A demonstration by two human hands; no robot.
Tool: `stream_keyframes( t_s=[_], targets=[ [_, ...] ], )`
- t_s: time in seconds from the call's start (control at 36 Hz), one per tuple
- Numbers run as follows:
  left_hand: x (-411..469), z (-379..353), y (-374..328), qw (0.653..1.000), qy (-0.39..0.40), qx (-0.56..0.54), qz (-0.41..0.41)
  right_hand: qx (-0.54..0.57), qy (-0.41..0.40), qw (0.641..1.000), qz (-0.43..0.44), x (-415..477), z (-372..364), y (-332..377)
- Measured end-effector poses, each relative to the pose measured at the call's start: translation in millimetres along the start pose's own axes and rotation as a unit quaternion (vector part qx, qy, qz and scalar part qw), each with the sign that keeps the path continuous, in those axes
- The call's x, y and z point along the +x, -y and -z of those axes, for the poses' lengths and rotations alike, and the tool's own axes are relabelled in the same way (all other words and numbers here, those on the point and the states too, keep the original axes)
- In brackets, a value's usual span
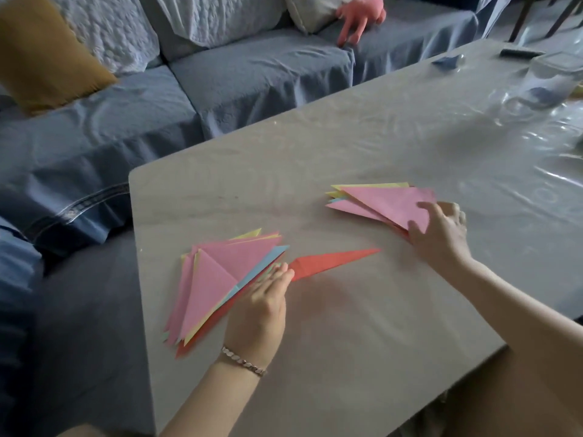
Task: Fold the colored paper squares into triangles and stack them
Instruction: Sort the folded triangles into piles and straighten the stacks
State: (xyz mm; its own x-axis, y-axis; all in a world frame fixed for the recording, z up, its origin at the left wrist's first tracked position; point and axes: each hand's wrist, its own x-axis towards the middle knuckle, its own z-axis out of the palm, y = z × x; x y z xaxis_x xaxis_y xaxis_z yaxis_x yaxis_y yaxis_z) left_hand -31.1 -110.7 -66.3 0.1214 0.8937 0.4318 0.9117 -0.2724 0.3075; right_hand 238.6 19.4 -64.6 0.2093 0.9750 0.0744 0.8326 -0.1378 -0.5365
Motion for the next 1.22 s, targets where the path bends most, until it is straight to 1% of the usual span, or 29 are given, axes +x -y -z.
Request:
stream_keyframes(
  t_s=[0.06, 0.08, 0.14, 0.19, 0.25, 0.28, 0.36, 0.42, 0.53, 0.64, 0.75, 0.81, 0.86, 0.94, 1.0, 1.08, 1.22],
  targets=[
    [1.6, -4.6, -0.9, 1.000, 0.015, -0.011, -0.009, 0.056, -0.002, 0.991, 0.123, -23.7, 0.4, 5.2],
    [2.7, -7.2, -2.2, 1.000, 0.019, -0.015, -0.012, 0.079, 0.017, 0.979, 0.189, -37.1, 1.0, 7.7],
    [5.6, -12.4, -6.3, 0.999, 0.017, -0.019, -0.021, 0.093, 0.085, 0.944, 0.304, -60.8, 3.4, 12.3],
    [8.8, -18.0, -11.4, 0.999, 0.006, -0.020, -0.039, 0.048, 0.115, 0.912, 0.391, -75.4, 2.4, 13.3],
    [11.2, -23.4, -15.1, 0.997, 0.010, -0.015, -0.074, 0.001, 0.097, 0.889, 0.447, -83.0, -4.8, 9.5],
    [10.7, -26.8, -14.9, 0.995, 0.022, -0.007, -0.099, -0.018, 0.079, 0.885, 0.458, -86.2, -10.3, 6.7],
    [2.4, -39.1, -5.9, 0.982, 0.073, 0.019, -0.175, -0.057, 0.035, 0.886, 0.458, -95.7, -26.6, -4.0],
    [-5.5, -44.8, 2.3, 0.977, 0.100, 0.028, -0.188, -0.070, 0.041, 0.889, 0.450, -103.0, -33.8, -9.2],
    [-15.7, -43.9, 9.3, 0.981, 0.118, 0.014, -0.156, -0.101, 0.038, 0.905, 0.412, -113.7, -38.5, -8.5],
    [-19.3, -40.0, -0.2, 0.981, 0.149, 0.019, -0.122, -0.124, 0.026, 0.921, 0.368, -125.8, -43.0, 2.4],
    [-27.2, -42.8, -12.9, 0.971, 0.215, 0.039, -0.102, -0.111, 0.022, 0.912, 0.395, -138.0, -56.1, 16.1],
    [-32.0, -43.4, -18.0, 0.968, 0.234, 0.054, -0.078, -0.080, 0.050, 0.920, 0.380, -144.7, -63.8, 19.2],
    [-37.6, -44.1, -23.9, 0.966, 0.244, 0.069, -0.043, -0.075, 0.084, 0.928, 0.354, -149.3, -68.3, 18.7],
    [-46.2, -46.8, -34.1, 0.963, 0.251, 0.094, 0.013, -0.120, 0.127, 0.919, 0.354, -154.3, -70.1, 16.0],
    [-50.1, -48.9, -39.1, 0.963, 0.250, 0.097, 0.033, -0.152, 0.144, 0.913, 0.349, -155.2, -67.8, 16.3],
    [-51.7, -46.6, -39.9, 0.961, 0.250, 0.105, 0.049, -0.169, 0.154, 0.916, 0.329, -154.9, -61.5, 16.5],
    [-57.4, -38.5, -24.0, 0.958, 0.258, 0.113, 0.059, -0.194, 0.142, 0.918, 0.315, -151.0, -47.2, 6.9]
  ],
)
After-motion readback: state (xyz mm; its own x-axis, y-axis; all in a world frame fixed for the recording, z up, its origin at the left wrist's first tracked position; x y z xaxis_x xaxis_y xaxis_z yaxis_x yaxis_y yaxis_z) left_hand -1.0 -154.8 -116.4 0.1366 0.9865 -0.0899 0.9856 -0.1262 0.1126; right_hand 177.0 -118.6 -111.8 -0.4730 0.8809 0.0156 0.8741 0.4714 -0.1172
